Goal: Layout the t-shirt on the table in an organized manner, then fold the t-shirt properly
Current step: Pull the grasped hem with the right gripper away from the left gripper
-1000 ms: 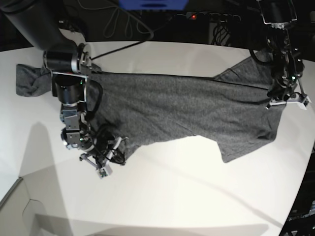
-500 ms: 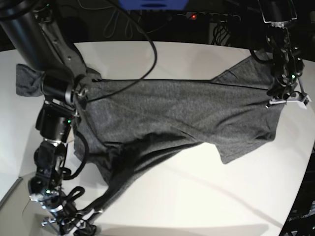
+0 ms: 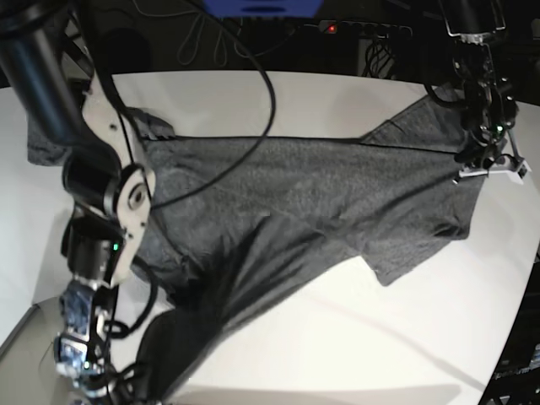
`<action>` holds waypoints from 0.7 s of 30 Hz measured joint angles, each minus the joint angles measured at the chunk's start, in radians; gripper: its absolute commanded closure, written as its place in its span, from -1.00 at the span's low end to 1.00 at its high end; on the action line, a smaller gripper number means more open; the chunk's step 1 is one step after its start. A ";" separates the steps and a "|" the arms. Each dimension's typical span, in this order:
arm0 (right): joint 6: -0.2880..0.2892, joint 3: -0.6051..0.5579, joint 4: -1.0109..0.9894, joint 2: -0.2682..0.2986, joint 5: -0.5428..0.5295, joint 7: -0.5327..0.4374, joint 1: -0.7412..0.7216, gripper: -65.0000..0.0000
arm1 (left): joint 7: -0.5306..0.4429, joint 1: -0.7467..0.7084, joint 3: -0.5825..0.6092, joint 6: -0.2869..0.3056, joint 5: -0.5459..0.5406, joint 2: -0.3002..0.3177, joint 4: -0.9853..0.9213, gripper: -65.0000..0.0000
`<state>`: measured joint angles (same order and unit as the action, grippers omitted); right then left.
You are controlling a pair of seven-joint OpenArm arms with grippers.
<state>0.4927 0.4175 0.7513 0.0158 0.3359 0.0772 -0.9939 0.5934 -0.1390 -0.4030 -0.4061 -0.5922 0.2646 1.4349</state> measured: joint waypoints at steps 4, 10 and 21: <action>0.018 0.000 -0.024 -0.031 -0.003 -0.016 -0.086 1.00 | 0.008 -0.016 0.001 -0.003 -0.001 -0.003 0.063 0.80; 0.026 -0.001 -0.030 -0.092 -0.001 -0.010 -0.146 1.00 | 0.009 -0.050 0.001 -0.009 -0.002 -0.002 0.200 0.80; 0.025 0.005 -0.020 -0.098 -0.003 -0.011 -0.188 1.00 | 0.012 -0.008 -0.077 -0.012 -0.002 -0.064 0.314 0.80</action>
<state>0.5179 0.4225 0.7315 -0.0818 0.3328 0.0662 -1.1816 0.6052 -0.1467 -0.4797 -0.4183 -0.5938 0.2001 1.7489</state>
